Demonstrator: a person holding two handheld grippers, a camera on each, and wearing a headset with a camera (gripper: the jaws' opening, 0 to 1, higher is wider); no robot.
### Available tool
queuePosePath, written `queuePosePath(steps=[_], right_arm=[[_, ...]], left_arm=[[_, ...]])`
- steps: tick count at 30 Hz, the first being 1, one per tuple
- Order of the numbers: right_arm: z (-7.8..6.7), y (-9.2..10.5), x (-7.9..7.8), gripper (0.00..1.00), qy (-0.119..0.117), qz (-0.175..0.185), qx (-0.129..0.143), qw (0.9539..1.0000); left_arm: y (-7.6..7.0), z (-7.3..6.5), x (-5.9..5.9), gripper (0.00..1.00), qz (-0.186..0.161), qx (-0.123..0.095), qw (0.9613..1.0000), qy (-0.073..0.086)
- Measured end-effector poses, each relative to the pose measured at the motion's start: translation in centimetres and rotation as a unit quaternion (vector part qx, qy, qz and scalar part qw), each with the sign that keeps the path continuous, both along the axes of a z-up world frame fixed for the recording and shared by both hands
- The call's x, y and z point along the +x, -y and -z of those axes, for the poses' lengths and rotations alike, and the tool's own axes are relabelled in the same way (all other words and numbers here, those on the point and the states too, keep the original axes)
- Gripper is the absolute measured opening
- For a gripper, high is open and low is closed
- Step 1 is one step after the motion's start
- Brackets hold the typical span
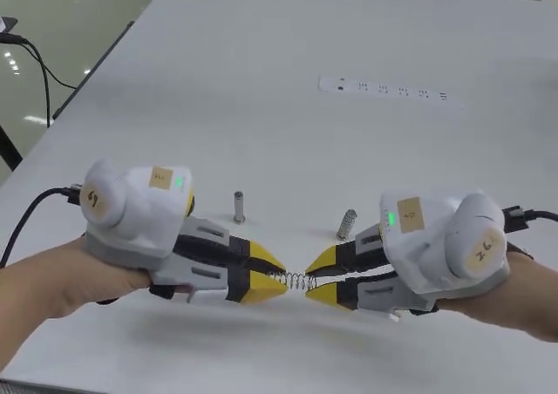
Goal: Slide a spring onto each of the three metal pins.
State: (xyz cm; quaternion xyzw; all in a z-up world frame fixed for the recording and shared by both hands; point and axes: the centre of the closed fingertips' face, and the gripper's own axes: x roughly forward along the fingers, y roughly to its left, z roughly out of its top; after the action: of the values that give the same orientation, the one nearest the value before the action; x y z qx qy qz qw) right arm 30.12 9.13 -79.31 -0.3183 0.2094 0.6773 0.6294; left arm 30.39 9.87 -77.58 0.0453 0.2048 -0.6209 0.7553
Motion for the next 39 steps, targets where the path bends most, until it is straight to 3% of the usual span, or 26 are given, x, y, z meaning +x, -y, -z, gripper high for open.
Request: queuePosePath(steps=[9, 21, 34, 39], right_arm=[[0.4, 0.6, 0.2, 0.07, 0.024, -0.003, -0.016, 0.9996], [-0.6, 1.2, 0.6, 0.07, 0.055, -0.012, -0.024, 0.9981], [-1.7, 0.4, 0.4, 0.07, 0.053, -0.023, -0.013, 0.9982], [-2.5, -0.2, 0.4, 0.07, 0.034, -0.014, 0.01, 0.9993]], left_arm=[[0.7, 0.7, 0.3, 0.02, 0.01, 0.01, 0.9999, 0.006], [1.1, 1.2, 0.6, 0.02, 0.015, 0.03, 0.9993, 0.019], [0.8, 1.4, 0.6, 0.03, 0.015, 0.039, 0.9988, 0.024], [0.5, 1.5, 0.7, 0.03, 0.012, 0.04, 0.9988, 0.026]])
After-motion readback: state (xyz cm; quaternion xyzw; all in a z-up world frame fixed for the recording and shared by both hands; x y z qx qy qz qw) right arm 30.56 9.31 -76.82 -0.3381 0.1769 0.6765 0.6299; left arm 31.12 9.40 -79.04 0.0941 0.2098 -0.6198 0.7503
